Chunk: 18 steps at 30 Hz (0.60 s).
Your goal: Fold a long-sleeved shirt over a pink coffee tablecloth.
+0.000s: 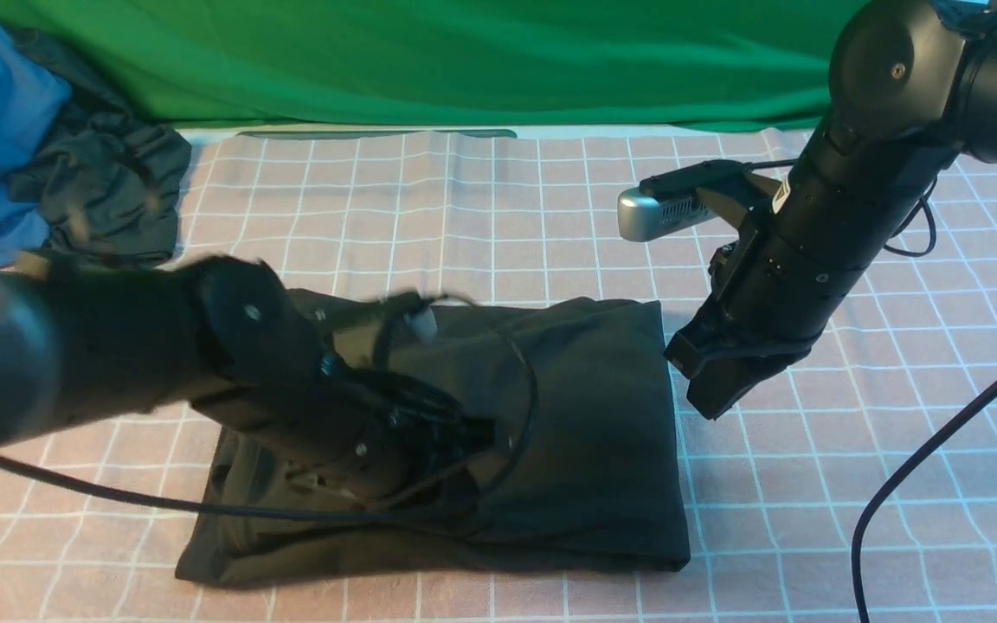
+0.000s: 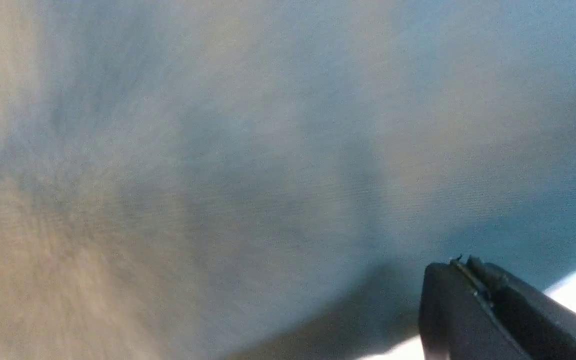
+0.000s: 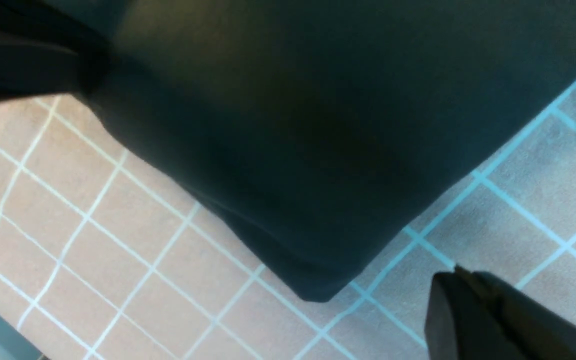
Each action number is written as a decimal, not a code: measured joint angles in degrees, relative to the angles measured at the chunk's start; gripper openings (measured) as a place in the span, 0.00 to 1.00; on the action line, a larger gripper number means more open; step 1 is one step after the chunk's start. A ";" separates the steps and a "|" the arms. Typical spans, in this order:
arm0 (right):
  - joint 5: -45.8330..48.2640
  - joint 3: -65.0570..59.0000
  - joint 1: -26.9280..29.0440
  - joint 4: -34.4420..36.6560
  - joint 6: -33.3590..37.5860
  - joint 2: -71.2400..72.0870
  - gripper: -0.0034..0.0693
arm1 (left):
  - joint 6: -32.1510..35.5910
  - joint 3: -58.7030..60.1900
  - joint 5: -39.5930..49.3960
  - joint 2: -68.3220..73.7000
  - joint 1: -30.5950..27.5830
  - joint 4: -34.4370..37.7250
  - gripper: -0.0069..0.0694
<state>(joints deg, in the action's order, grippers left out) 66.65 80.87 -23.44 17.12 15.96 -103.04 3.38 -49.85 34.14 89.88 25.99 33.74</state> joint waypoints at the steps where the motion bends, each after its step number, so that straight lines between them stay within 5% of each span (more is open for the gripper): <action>1: 0.06 0.00 0.00 0.07 0.31 0.00 0.10 | -0.94 -0.13 -0.06 -1.65 0.00 -0.64 0.11; 8: 0.29 0.00 0.00 0.62 0.64 0.00 0.10 | -9.62 -0.14 0.14 -1.26 0.00 -10.10 0.11; 18: 0.55 0.00 0.00 0.84 1.05 0.00 0.10 | -10.77 -0.68 2.00 7.07 0.00 -9.71 0.11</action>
<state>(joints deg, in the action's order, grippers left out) 67.20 80.87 -23.44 17.96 17.01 -103.04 -7.39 -50.53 36.14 96.95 25.99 24.03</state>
